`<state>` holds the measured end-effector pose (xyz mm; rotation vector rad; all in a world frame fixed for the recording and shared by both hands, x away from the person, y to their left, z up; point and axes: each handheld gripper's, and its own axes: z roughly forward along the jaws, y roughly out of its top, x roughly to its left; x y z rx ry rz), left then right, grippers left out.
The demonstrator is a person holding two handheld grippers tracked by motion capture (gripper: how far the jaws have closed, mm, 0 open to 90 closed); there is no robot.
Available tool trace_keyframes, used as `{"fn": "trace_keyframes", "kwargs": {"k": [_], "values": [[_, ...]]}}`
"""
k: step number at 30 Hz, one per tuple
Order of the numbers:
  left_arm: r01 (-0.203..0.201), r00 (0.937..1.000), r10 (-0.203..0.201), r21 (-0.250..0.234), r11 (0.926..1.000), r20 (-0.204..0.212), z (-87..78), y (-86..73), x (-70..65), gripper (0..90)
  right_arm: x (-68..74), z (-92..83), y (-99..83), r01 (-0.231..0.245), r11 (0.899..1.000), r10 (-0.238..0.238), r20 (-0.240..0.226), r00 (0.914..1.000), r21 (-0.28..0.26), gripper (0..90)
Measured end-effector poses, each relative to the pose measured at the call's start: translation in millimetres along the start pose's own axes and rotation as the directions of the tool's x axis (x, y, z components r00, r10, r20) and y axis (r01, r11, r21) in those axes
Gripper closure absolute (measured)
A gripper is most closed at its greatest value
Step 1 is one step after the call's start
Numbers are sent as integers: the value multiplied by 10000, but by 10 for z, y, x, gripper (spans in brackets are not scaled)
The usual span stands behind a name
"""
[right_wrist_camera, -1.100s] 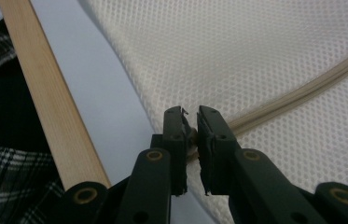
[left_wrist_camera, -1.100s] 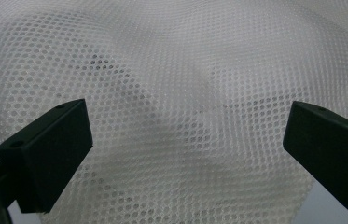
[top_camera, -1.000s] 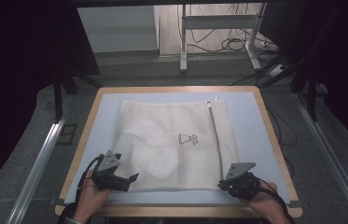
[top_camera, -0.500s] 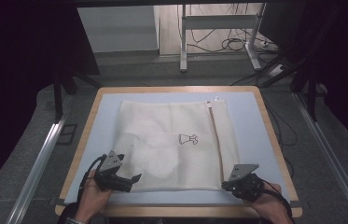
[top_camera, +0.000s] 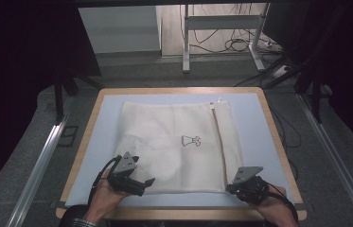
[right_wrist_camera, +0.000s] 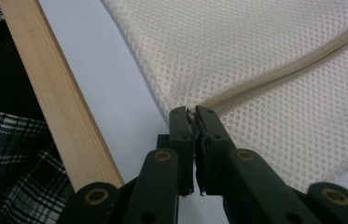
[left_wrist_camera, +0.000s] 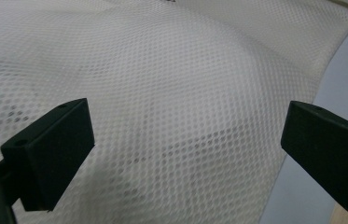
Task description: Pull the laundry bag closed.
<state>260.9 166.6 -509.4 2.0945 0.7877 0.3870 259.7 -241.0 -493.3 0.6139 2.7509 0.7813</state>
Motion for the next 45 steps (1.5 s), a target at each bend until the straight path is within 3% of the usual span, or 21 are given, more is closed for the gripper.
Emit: {"fn": "trace_keyframes", "kwargs": {"k": [3, 9, 16, 21, 28, 37, 45], "values": [[-105, 9999, 105, 43, 9999, -41, 19, 20, -13, 61, 2, -1, 0, 8, 10000, -8, 16, 10000, -7, 851], [-107, 9996, 115, -299, 9995, 275, 56, 86, -59, 114, 12, 0, 2, 107, 9999, -107, 171, 9998, -13, 837], [-432, 9976, 453, -406, 9982, 519, 126, 160, -170, 195, 16, 3, 0, 19, 10000, -19, 302, 9995, -12, 824], [-439, 9955, 480, -515, 9977, 811, 163, 201, -212, 256, 7, 5, 2, -52, 10000, 53, 360, 9993, -27, 815], [-627, 9911, 680, -499, 9968, 1146, 258, 265, -289, 322, 7, 10, 7, -146, 9999, 147, 283, 9995, -37, 822], [-554, 9828, 622, -436, 9975, 1736, 373, 361, -382, 406, 5, 14, 11, -292, 9995, 293, 176, 9994, -84, 831], [-664, 9775, 739, -442, 9968, 1977, 466, 420, -455, 421, 1, 10, 5, -402, 9991, 404, 156, 9991, -121, 825]]}}
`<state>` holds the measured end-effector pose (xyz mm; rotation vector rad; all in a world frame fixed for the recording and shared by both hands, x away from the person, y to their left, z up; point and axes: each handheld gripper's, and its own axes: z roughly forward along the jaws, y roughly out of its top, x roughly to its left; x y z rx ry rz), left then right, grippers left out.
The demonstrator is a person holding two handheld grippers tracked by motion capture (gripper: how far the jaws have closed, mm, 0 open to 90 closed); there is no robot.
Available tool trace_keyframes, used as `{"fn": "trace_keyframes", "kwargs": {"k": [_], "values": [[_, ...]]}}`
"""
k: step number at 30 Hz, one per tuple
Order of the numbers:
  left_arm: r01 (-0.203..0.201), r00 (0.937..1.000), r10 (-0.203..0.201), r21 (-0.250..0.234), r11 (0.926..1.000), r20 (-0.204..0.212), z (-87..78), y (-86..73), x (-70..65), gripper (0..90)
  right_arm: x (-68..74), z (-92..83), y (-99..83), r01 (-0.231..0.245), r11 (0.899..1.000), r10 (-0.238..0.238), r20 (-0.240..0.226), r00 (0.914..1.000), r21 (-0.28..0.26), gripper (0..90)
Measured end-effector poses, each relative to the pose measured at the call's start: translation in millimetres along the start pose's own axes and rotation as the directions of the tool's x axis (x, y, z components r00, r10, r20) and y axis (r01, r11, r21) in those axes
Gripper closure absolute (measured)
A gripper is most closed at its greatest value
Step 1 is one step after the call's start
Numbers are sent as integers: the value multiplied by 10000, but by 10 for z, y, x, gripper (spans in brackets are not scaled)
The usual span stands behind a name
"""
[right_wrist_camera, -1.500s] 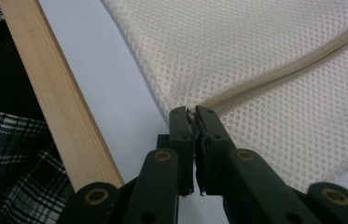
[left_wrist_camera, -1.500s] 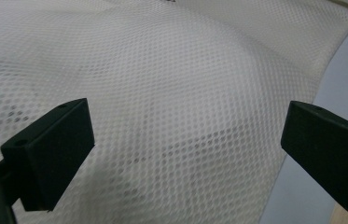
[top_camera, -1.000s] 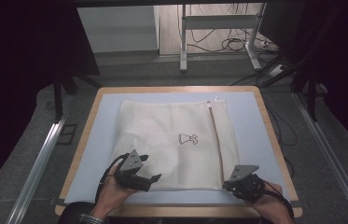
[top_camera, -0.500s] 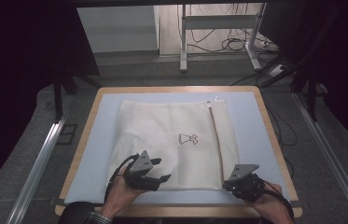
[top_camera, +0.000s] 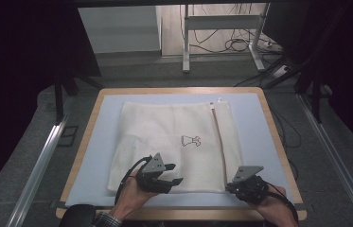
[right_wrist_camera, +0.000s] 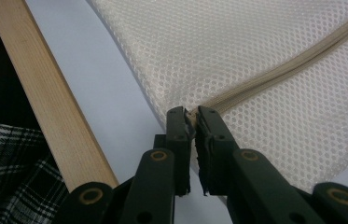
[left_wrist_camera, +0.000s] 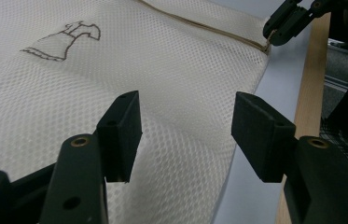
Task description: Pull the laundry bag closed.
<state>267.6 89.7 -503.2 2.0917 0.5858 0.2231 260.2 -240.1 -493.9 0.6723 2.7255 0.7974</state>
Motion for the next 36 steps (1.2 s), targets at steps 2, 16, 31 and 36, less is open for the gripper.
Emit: {"fn": "trace_keyframes", "kwargs": {"k": [2, 16, 31, 36], "values": [[-98, 9999, 98, 21, 9999, 27, 37, 14, -20, 419, 2, 0, 1, 26, 10000, -26, 12, 10000, 9, 824], [-297, 9991, 291, 193, 9994, 321, 325, 141, -130, 462, -8, 4, -2, 1, 10000, -1, -44, 10000, 1, 827], [-858, 9934, 835, 264, 9960, 792, 523, 253, -264, 545, -4, 7, -10, 68, 10000, -69, 135, 9999, 58, 801], [-996, 9912, 965, 306, 9946, 901, 580, 302, -289, 625, 3, 6, -6, 116, 9999, -117, 169, 9998, 75, 812]]}}
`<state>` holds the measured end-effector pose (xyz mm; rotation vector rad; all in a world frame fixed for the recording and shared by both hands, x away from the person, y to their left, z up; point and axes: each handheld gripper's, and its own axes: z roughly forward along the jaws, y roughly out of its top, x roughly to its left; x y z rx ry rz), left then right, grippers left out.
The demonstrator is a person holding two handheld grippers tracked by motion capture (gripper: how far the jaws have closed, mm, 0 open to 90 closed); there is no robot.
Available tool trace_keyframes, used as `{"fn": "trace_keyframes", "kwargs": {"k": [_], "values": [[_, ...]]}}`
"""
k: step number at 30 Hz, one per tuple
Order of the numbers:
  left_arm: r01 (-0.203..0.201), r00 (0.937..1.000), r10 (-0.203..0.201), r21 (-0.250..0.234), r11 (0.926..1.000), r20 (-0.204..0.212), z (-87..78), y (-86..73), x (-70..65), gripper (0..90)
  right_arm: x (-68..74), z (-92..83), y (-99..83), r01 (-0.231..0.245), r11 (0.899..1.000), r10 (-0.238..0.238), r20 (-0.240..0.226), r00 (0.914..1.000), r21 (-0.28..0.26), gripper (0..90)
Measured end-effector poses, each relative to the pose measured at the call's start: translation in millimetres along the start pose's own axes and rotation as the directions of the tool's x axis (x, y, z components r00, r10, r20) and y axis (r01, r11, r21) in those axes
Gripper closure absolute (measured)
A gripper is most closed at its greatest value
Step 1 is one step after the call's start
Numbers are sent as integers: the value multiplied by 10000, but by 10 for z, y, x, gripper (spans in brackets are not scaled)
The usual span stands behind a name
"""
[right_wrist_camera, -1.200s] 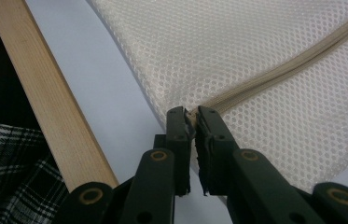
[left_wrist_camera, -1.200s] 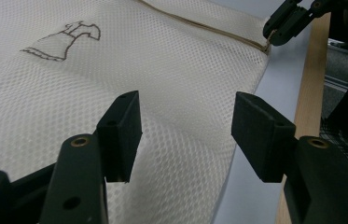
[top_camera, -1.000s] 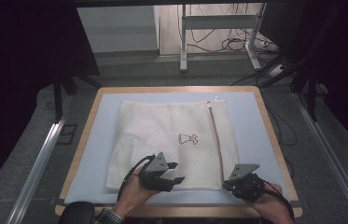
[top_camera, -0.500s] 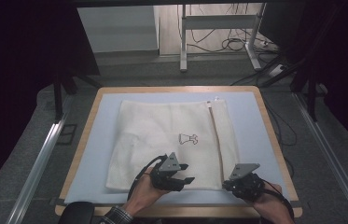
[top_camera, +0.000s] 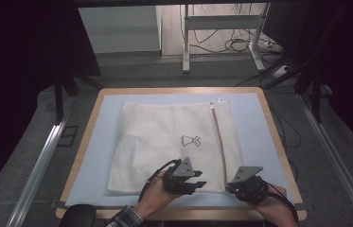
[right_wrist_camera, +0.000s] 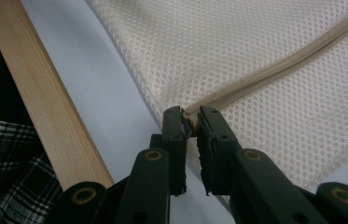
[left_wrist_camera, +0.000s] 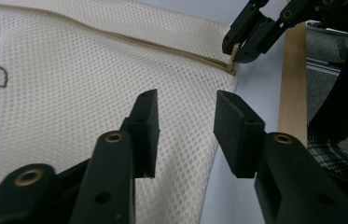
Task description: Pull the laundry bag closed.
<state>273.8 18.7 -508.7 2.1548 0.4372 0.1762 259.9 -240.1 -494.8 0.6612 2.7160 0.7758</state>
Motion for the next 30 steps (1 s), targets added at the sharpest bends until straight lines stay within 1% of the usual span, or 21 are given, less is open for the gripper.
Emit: {"fn": "trace_keyframes", "kwargs": {"k": [1, 2, 3, 5, 6, 7, 8, 9, 11, 12, 13, 14, 15, 16, 23, 28, 30], "values": [[86, 10000, -85, -83, 9999, 48, 19, 9, -8, 638, 2, -2, 2, 21, 10000, -21, -14, 10000, 0, 815], [-18, 10000, 18, 16, 10000, 53, 24, 16, -2, 648, 5, -4, 4, 46, 10000, -46, -11, 10000, 11, 817], [105, 9999, -104, -79, 9999, 109, 43, 20, -11, 657, 6, -4, 5, 92, 10000, -92, -17, 10000, 11, 819], [10, 9999, -11, 32, 10000, 170, 61, 26, -9, 664, 6, -5, 5, 132, 9999, -132, -6, 9999, 17, 821], [93, 9998, -92, -8, 10000, 183, 79, 28, -18, 672, 7, -6, 6, 134, 9999, -134, -19, 9999, 19, 822], [83, 9998, -84, 31, 10000, 191, 91, 32, -22, 685, 6, -7, 6, 130, 9999, -130, -23, 9999, 23, 823], [-74, 9998, 71, 123, 9999, 211, 98, 38, -15, 685, 6, -7, 6, 130, 9999, -130, -23, 9999, 23, 823], [11, 9997, -13, 77, 10000, 241, 115, 43, -26, 689, 7, -8, 7, 138, 9999, -138, -24, 9999, 24, 824], [-51, 9996, 48, 112, 9999, 273, 141, 56, -39, 709, 9, -8, 8, 132, 9999, -132, -21, 9999, 31, 825], [-188, 9994, 182, 203, 9996, 310, 151, 65, -39, 717, 9, -9, 8, 144, 9999, -144, -9, 9999, 37, 825], [-172, 9994, 166, 184, 9997, 319, 168, 72, -50, 726, 9, -9, 8, 141, 9999, -141, -5, 9999, 40, 826], [-276, 9990, 267, 269, 9993, 346, 178, 80, -51, 737, 10, -10, 8, 139, 9999, -139, -5, 9999, 45, 826], [-256, 9989, 246, 253, 9994, 389, 197, 86, -61, 747, 11, -10, 8, 143, 9999, -143, -4, 9999, 47, 827], [-366, 9985, 350, 363, 9987, 421, 206, 94, -61, 757, 12, -11, 8, 146, 9999, -146, -4, 9999, 52, 827], [-485, 9960, 439, 581, 9971, 780, 307, 140, -83, 859, 24, -16, 9, 223, 9997, -224, 92, 9997, 83, 828], [-500, 9938, 430, 664, 9965, 1028, 400, 162, -103, 878, 29, -14, 11, 247, 9997, -248, 107, 9996, 73, 828], [-647, 9926, 560, 785, 9948, 1078, 445, 170, -115, 879, 30, -15, 12, 268, 9996, -269, 116, 9996, 85, 828]]}}
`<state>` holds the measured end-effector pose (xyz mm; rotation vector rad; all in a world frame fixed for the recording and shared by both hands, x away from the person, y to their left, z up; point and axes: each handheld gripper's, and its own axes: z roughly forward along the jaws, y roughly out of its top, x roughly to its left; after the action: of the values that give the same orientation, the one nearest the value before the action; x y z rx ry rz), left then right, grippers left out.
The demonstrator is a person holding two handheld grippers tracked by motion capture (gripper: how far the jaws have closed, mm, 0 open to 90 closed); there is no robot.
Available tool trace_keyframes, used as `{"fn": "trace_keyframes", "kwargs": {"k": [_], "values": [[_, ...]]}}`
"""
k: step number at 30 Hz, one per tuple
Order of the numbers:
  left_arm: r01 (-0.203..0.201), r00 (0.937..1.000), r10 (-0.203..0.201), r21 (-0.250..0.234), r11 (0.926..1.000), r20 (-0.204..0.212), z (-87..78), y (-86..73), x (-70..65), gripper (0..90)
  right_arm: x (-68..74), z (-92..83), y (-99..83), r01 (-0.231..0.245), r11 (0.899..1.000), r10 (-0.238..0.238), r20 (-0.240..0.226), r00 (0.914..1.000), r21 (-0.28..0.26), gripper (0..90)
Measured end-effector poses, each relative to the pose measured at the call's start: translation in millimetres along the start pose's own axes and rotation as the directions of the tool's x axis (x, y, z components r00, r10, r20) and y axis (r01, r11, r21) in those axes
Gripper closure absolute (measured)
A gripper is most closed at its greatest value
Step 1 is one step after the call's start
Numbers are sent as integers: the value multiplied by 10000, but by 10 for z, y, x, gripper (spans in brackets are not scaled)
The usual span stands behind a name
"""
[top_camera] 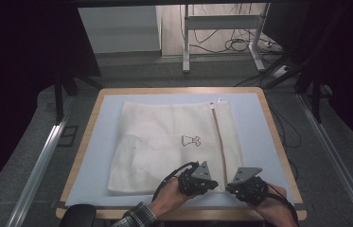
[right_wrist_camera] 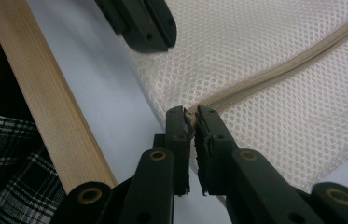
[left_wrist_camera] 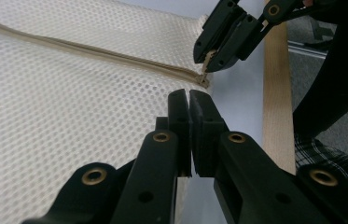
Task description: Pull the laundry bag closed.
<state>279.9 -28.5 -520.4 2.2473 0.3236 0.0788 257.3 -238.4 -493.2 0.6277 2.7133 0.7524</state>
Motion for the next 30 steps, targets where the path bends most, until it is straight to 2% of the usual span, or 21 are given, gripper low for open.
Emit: {"fn": "trace_keyframes", "kwargs": {"k": [6, 8, 9, 14, 19, 24, 27, 29, 30], "values": [[-329, 9994, 327, 306, 9990, 87, 132, 50, -14, 878, 4, -1, 1, 16, 10000, -16, 42, 10000, -10, 828], [-181, 9998, 180, 317, 9993, 42, 179, 52, -29, 878, 7, -1, 1, 59, 10000, -59, 65, 10000, -18, 829], [-356, 9994, 356, 539, 9979, 1, 191, 50, -19, 878, 7, 0, 1, 66, 10000, -66, 70, 10000, -16, 830], [195, 9994, -207, 393, 9990, 291, 211, 9, 23, 885, 14, 3, 4, 124, 9999, -124, 92, 9999, -4, 831], [216, 9995, -222, 225, 9995, 229, 210, -25, 3, 898, 15, 12, 10, 210, 9998, -210, 156, 9997, 25, 832], [162, 9995, -169, 262, 9995, 285, 204, -34, 11, 899, 26, 37, 43, 511, 9986, -517, 400, 9979, 169, 841], [260, 9992, -265, 168, 9995, 303, 210, -38, 3, 900, 20, 52, 59, 617, 9979, -627, 558, 9965, 203, 844], [163, 9994, -169, 239, 9996, 288, 206, -36, 9, 900, 10, 58, 68, 638, 9978, -648, 602, 9961, 186, 844], [359, 9989, -361, 75, 9993, 302, 216, -39, -6, 900, 6, 60, 73, 627, 9978, -638, 618, 9960, 195, 847]]}}
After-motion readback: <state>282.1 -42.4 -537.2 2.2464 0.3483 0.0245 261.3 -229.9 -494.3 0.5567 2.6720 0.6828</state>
